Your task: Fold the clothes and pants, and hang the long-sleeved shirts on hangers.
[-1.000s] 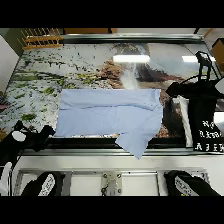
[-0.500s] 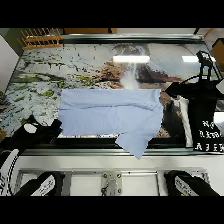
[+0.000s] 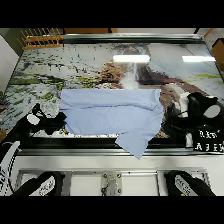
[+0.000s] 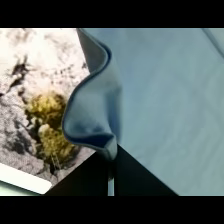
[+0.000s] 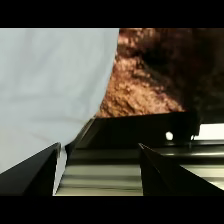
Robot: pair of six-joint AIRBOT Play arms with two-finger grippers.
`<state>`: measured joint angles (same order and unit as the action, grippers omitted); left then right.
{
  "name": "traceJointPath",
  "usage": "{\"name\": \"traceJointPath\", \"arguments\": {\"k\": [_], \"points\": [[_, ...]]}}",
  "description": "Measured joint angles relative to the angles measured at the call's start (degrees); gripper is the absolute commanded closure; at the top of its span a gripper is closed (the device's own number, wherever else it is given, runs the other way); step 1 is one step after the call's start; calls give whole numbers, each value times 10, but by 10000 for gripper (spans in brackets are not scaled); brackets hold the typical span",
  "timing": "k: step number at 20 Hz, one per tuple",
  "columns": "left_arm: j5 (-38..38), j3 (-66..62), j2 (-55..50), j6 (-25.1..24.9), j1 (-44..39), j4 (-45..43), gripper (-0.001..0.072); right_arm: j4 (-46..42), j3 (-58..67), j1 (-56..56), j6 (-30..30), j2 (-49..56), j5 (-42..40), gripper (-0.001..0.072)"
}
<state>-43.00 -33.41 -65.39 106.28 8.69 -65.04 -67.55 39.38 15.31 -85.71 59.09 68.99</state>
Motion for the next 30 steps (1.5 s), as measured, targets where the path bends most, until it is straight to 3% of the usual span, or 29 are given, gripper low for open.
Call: {"name": "traceJointPath", "arguments": {"k": [7, 8, 10, 12, 13, 17, 25, 30], "points": [[14, 12, 31, -8, -2, 1, 701, 135, -144, -63, 48, 23, -104, 186], [15, 13, 32, -8, -2, 1, 701, 149, -150, -79, 51, 28, -113, 230], [15, 13, 34, -8, -2, 1, 701, 163, -155, -105, 57, 34, -132, 414], [16, 13, 35, -9, -2, 1, 702, 165, -158, -122, 69, 37, -148, 669], [14, 13, 35, -9, -2, 1, 701, 169, -158, -127, 78, 37, -153, 691], [-21, 11, 59, -13, 21, -10, 702, 135, -133, -127, 97, 12, -120, 692], [-237, 15, 223, -62, 72, -74, 702, -33, -80, -96, 63, -140, 93, 693], [-271, -36, 236, -74, 73, -80, 702, -69, 28, -94, 33, -111, 118, 693]]}}
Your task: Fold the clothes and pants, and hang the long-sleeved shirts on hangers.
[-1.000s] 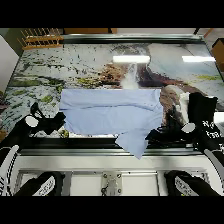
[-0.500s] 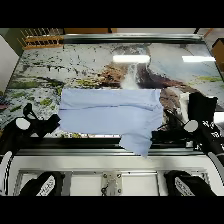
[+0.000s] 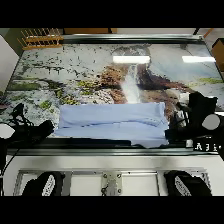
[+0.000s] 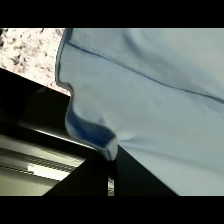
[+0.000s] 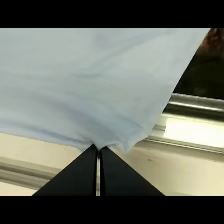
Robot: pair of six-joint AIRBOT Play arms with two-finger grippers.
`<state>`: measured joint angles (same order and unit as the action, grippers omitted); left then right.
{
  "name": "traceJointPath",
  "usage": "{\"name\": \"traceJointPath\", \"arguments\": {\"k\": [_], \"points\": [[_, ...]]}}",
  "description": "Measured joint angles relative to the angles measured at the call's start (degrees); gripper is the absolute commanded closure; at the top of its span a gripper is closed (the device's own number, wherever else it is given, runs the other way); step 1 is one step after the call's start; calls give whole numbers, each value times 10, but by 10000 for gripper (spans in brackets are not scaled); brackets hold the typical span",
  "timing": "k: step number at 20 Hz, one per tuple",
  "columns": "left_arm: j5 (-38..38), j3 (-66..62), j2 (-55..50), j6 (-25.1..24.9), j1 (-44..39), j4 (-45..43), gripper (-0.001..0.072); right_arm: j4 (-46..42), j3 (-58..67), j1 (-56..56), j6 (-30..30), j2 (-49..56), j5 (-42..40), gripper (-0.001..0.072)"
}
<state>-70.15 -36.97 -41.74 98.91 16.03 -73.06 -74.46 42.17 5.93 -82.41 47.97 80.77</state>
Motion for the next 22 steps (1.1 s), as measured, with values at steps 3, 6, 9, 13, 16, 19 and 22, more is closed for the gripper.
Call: {"name": "traceJointPath", "arguments": {"k": [3, 6, 9, 13, 16, 19, 22], "points": [[17, -47, -65, -10, -28, -3, 702, -9, 82, -2, -5, 77, -22, 693], [56, -103, -167, -16, -67, -7, 702, -13, 156, -12, -6, 167, -52, 693], [80, -167, -280, -18, -90, -7, 702, -14, 215, -23, -8, 249, -87, 692], [92, -249, -405, -20, -100, 14, 700, -8, 259, -30, -8, 325, -128, 687], [91, -300, -466, -20, -104, 29, 131, 7, 270, -31, -8, 353, -156, 251], [85, -345, -492, -19, -109, 37, 134, 52, 278, -30, 6, 362, -185, 42], [73, -381, -477, -15, -110, 39, 138, 108, 288, -9, 44, 349, -200, 42]]}}
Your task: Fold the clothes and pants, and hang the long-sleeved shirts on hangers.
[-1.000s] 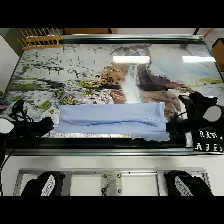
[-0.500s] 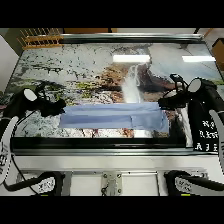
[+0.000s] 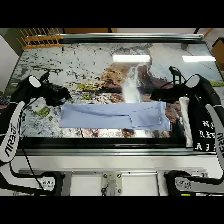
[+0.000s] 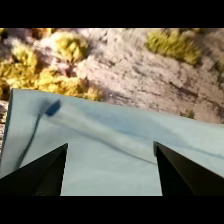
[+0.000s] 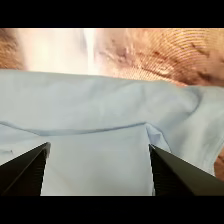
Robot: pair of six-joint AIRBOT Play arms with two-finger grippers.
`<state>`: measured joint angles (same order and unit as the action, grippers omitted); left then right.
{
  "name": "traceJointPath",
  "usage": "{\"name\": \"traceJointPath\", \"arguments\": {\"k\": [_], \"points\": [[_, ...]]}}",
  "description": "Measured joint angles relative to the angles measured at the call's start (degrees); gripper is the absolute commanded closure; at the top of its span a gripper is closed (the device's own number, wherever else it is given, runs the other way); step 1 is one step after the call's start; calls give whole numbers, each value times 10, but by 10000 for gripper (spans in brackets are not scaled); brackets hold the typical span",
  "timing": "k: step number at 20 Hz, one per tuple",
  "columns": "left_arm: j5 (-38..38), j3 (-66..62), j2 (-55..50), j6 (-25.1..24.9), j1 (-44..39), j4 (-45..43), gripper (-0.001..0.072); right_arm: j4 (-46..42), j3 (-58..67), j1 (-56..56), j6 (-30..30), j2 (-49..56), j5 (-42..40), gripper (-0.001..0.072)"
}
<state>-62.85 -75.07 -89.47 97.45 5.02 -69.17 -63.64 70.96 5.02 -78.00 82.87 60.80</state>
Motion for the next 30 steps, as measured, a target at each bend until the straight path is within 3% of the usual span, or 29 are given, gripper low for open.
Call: {"name": "traceJointPath", "arguments": {"k": [1, 3, 5, 12, 22, 23, 24, 25, 26, 30], "points": [[-3, -3, 15, 0, -2, 0, 281, 12, 0, 16, 15, -9, 2, 43], [-9, 13, 52, -1, -9, 0, 704, 27, -14, 58, 37, -25, 16, 42], [-4, 50, 93, -3, -24, 0, 701, 37, -46, 115, 56, -35, 36, -8], [56, 190, 201, 11, -130, 3, 701, 93, -161, 251, 138, 8, 61, -8], [88, 219, 219, 36, -203, 3, 701, 209, -179, 191, 192, 93, 75, 12], [89, 219, 220, 37, -204, 3, 701, 212, -179, 180, 195, 94, 73, 192], [89, 219, 220, 37, -205, 3, 701, 211, -179, 170, 195, 96, 64, 453], [90, 219, 220, 39, -205, 3, 701, 209, -181, 163, 195, 99, 57, 620], [91, 219, 219, 39, -205, 3, 702, 202, -181, 157, 196, 99, 50, 691], [97, 217, 199, 41, -220, 11, 702, 188, -156, 150, 180, 94, 64, 691]]}}
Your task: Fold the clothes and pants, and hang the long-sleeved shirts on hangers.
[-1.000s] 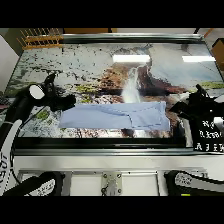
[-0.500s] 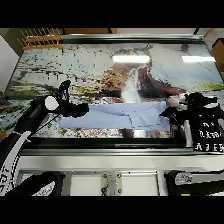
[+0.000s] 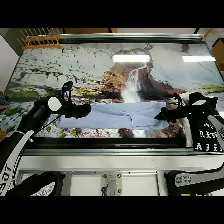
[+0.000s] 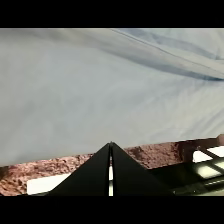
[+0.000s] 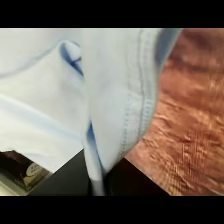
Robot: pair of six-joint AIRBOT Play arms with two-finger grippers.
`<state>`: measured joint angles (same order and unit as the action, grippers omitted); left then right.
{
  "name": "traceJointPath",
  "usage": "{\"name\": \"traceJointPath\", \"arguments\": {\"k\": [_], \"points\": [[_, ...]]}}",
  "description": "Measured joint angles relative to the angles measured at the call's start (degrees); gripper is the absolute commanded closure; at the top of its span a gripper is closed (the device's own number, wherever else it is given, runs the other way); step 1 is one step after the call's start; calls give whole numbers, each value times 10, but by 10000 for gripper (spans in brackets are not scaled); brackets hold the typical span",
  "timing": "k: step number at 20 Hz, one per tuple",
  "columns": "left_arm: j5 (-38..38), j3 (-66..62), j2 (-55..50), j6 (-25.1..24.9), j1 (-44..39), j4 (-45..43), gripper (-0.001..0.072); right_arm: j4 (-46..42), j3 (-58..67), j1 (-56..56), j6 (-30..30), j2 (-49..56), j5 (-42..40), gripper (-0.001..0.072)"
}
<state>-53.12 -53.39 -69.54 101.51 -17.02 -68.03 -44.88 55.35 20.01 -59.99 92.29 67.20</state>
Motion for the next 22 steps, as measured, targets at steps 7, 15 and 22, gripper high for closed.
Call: {"name": "traceJointPath", "arguments": {"k": [7, 15, 22], "points": [[26, -121, -167, -10, -76, 33, 702, -112, 184, -13, -112, -52, 138, 692], [35, -348, -384, -44, -169, 89, 702, -200, 416, -140, -222, -70, 271, 691], [-3, -501, -493, -46, -210, 96, 702, -249, 487, -250, -245, -71, 292, 692]]}}
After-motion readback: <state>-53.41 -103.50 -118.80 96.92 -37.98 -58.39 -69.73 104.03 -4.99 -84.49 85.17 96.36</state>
